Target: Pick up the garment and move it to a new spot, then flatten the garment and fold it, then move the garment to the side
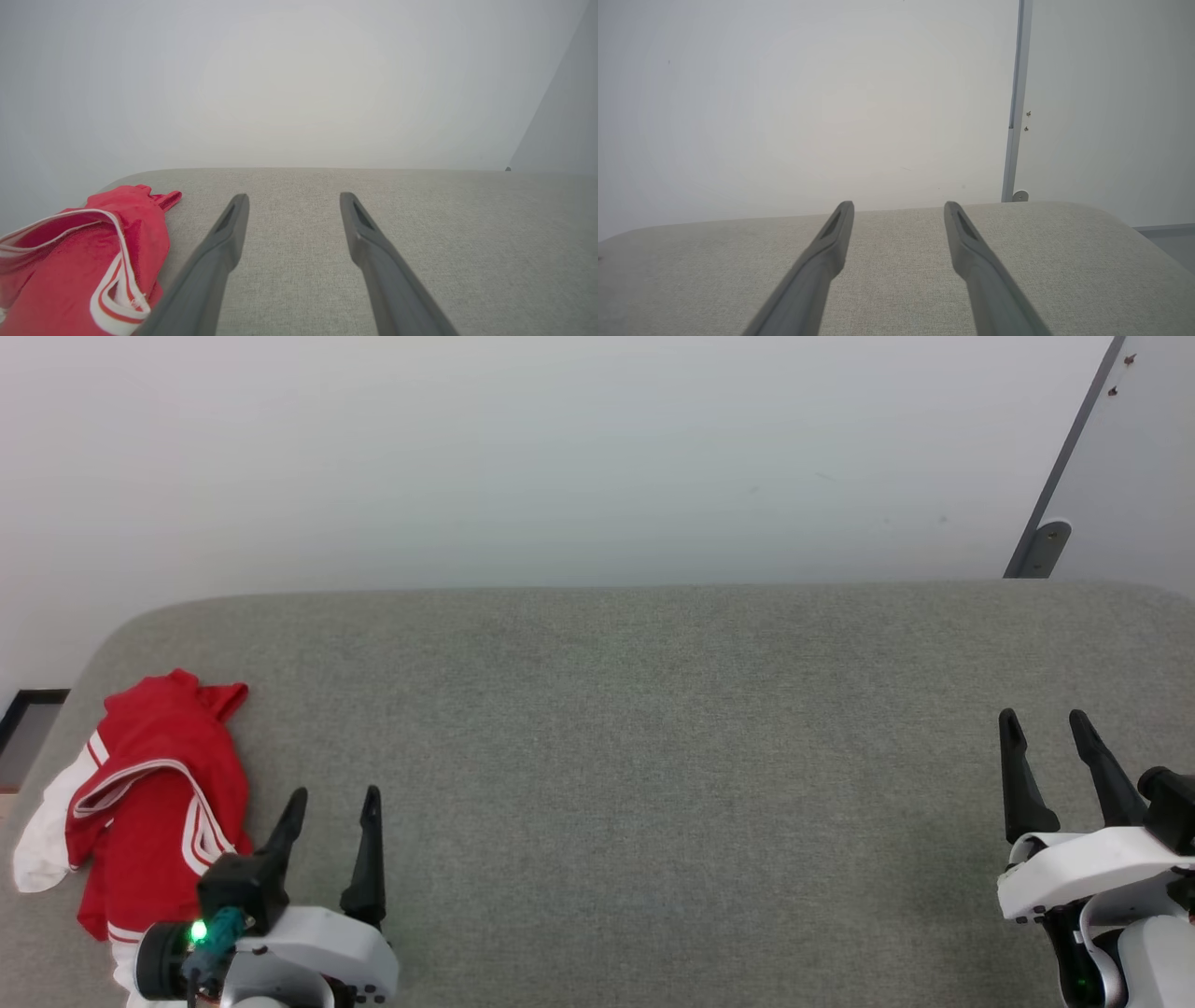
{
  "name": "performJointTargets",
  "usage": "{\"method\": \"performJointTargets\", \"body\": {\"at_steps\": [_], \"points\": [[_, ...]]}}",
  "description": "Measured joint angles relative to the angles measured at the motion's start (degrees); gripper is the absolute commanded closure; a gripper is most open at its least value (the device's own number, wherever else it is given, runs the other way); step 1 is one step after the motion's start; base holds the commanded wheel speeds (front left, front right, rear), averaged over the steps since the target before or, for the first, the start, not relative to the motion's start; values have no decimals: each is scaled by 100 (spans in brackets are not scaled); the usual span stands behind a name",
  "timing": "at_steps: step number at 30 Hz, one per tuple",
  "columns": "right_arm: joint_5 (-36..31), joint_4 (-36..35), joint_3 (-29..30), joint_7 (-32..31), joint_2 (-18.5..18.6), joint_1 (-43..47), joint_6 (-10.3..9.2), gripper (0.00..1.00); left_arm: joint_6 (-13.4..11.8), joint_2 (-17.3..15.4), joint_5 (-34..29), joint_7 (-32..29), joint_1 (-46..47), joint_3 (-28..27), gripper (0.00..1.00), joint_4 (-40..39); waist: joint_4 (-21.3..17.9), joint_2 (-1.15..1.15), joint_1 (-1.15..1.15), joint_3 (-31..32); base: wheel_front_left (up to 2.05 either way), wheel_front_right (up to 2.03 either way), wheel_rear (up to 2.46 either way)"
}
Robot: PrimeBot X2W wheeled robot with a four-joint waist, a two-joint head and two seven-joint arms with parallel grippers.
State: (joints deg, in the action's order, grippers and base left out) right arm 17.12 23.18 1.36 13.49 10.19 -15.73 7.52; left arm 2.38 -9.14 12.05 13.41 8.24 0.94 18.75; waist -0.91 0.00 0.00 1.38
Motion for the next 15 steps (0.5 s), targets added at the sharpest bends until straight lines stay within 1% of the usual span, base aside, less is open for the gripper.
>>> {"method": "performJointTargets", "body": {"at_steps": [7,15], "points": [[-182,20,35,66,5,1,0,0,76,31,-240,76,3,-81,0,82,25,0,0,18,0,0,0],[-346,-9,148,146,-51,1,0,0,224,118,-364,159,37,-178,0,134,100,0,0,33,0,0,0]]}}
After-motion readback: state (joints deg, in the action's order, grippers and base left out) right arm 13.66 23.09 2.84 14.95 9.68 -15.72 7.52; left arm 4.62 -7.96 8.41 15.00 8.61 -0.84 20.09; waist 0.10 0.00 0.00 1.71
